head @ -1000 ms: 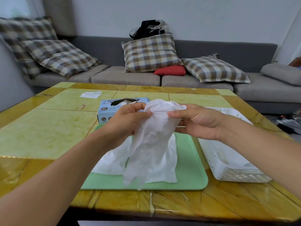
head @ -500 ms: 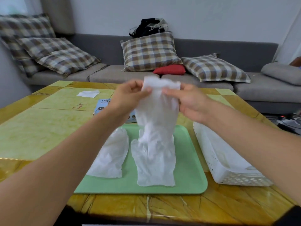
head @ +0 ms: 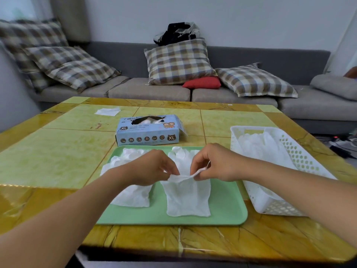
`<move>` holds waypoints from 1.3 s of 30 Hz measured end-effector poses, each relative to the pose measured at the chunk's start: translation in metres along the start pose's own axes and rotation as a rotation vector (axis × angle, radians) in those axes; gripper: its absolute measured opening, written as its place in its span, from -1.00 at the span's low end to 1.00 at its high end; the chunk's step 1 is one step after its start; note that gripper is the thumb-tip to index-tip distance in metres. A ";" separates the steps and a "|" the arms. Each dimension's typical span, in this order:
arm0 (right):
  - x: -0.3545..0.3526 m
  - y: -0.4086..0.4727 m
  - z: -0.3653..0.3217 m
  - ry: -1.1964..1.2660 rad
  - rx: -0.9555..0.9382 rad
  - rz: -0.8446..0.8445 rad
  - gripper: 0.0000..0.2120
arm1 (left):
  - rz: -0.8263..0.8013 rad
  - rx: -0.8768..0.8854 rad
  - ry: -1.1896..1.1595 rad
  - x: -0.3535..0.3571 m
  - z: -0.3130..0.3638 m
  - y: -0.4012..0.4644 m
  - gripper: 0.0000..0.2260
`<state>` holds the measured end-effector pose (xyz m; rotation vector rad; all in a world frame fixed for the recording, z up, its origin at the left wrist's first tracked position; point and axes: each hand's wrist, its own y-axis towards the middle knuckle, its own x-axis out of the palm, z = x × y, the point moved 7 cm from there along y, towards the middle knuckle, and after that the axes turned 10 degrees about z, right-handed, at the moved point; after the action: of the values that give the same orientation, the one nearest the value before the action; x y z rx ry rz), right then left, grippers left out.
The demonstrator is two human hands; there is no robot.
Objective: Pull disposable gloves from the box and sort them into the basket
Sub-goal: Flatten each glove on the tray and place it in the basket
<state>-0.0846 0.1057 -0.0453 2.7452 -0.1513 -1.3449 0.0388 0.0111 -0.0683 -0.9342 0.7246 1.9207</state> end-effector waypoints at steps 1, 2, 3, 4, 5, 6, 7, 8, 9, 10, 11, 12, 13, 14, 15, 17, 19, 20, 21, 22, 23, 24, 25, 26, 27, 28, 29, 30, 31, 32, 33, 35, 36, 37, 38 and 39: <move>0.005 -0.004 -0.001 -0.037 -0.008 -0.044 -0.87 | -0.034 0.021 0.004 0.004 0.001 -0.003 -0.78; 0.010 -0.008 -0.001 -0.072 -0.019 -0.082 -0.88 | -0.069 0.045 0.012 0.008 0.002 -0.006 -0.81; 0.015 -0.011 0.000 -0.111 -0.029 -0.111 -0.88 | -0.093 0.067 0.022 0.011 0.003 -0.009 -0.84; 0.019 -0.014 0.002 -0.145 -0.035 -0.133 -0.88 | -0.106 0.082 0.032 0.014 0.004 -0.011 -0.85; 0.022 -0.017 0.005 -0.157 -0.031 -0.150 -0.88 | -0.112 0.093 0.041 0.017 0.005 -0.013 -0.86; 0.025 -0.019 0.008 -0.160 -0.023 -0.167 -0.87 | -0.118 0.104 0.056 0.019 0.006 -0.015 -0.87; 0.027 -0.021 0.010 -0.165 -0.020 -0.184 -0.87 | -0.121 0.118 0.076 0.021 0.008 -0.016 -0.88; 0.030 -0.022 0.012 -0.175 -0.020 -0.204 -0.88 | -0.124 0.134 0.105 0.023 0.008 -0.016 -0.89; 0.033 -0.023 0.014 -0.188 -0.021 -0.222 -0.88 | -0.130 0.148 0.136 0.025 0.008 -0.017 -0.90; 0.035 -0.024 0.014 -0.201 -0.025 -0.234 -0.88 | -0.134 0.163 0.168 0.027 0.008 -0.017 -0.92; 0.036 -0.024 0.014 -0.207 -0.030 -0.238 -0.88 | -0.134 0.179 0.200 0.028 0.009 -0.017 -0.92; 0.036 -0.024 0.014 -0.206 -0.034 -0.242 -0.88 | -0.131 0.196 0.236 0.029 0.009 -0.017 -0.93; 0.035 -0.023 0.013 -0.208 -0.041 -0.243 -0.89 | -0.123 0.214 0.271 0.029 0.009 -0.018 -0.93; 0.032 -0.022 0.012 -0.209 -0.045 -0.238 -0.90 | -0.110 0.227 0.305 0.028 0.009 -0.017 -0.91; 0.028 -0.021 0.011 -0.199 -0.044 -0.225 -0.91 | -0.091 0.235 0.327 0.027 0.009 -0.016 -0.87; 0.022 -0.017 0.009 -0.112 -0.021 -0.189 -0.95 | -0.063 0.243 0.319 0.025 0.012 -0.014 -0.76; 0.018 -0.015 0.008 -0.019 0.005 -0.157 -0.96 | -0.058 0.267 0.278 0.025 0.017 -0.011 -0.75; 0.017 -0.014 0.009 -0.014 0.001 -0.152 -0.96 | -0.050 0.280 0.271 0.023 0.020 -0.011 -0.79; 0.017 -0.013 0.009 -0.025 -0.003 -0.160 -0.96 | -0.031 0.284 0.271 0.019 0.022 -0.009 -0.83; 0.018 -0.014 0.011 -0.039 -0.006 -0.177 -0.95 | -0.003 0.279 0.266 0.013 0.022 -0.008 -0.85; 0.021 -0.015 0.013 -0.046 -0.008 -0.198 -0.94 | 0.018 0.270 0.260 0.006 0.022 -0.008 -0.85; 0.025 -0.017 0.015 -0.056 -0.011 -0.224 -0.93 | 0.019 0.259 0.258 0.002 0.021 -0.008 -0.84; 0.029 -0.018 0.015 -0.074 -0.018 -0.258 -0.91 | -0.009 0.251 0.260 0.001 0.020 -0.010 -0.84; 0.034 -0.019 0.015 -0.097 -0.028 -0.302 -0.90 | -0.068 0.241 0.268 0.003 0.019 -0.013 -0.85; 0.037 -0.021 0.014 -0.109 -0.027 -0.356 -0.87 | -0.142 0.228 0.275 0.008 0.017 -0.018 -0.86; 0.038 -0.021 0.013 -0.103 -0.007 -0.413 -0.84 | -0.215 0.205 0.276 0.014 0.016 -0.022 -0.84; 0.036 -0.019 0.012 -0.088 0.027 -0.450 -0.81 | -0.268 0.174 0.262 0.018 0.015 -0.024 -0.80; 0.031 -0.013 0.012 -0.072 0.059 -0.437 -0.80 | -0.295 0.144 0.234 0.019 0.012 -0.024 -0.76; 0.022 -0.003 0.015 -0.063 0.087 -0.363 -0.80 | -0.286 0.115 0.193 0.016 0.011 -0.020 -0.76; 0.011 0.009 0.018 -0.063 0.109 -0.241 -0.82 | -0.238 0.086 0.156 0.011 0.008 -0.014 -0.78; 0.000 0.021 0.023 -0.079 0.122 -0.099 -0.84 | -0.158 0.063 0.145 0.004 0.004 -0.008 -0.79; -0.015 0.041 0.033 -0.106 0.150 0.138 -0.91 | 0.035 0.034 0.247 -0.008 -0.007 0.004 -0.69; -0.017 0.049 0.039 -0.102 0.186 0.204 -0.92 | 0.085 0.027 0.325 -0.008 -0.011 0.007 -0.60; -0.017 0.056 0.045 -0.099 0.234 0.236 -0.92 | 0.079 0.027 0.383 -0.003 -0.015 0.010 -0.51; -0.013 0.062 0.052 -0.111 0.285 0.241 -0.88 | 0.023 0.023 0.415 0.005 -0.017 0.011 -0.42; -0.009 0.065 0.058 -0.143 0.322 0.227 -0.82 | -0.045 0.013 0.431 0.014 -0.018 0.011 -0.35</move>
<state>-0.1395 0.0403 -0.0656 2.7616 -0.7253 -1.5678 0.0302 -0.0019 -0.0885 -1.3654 0.9513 1.6877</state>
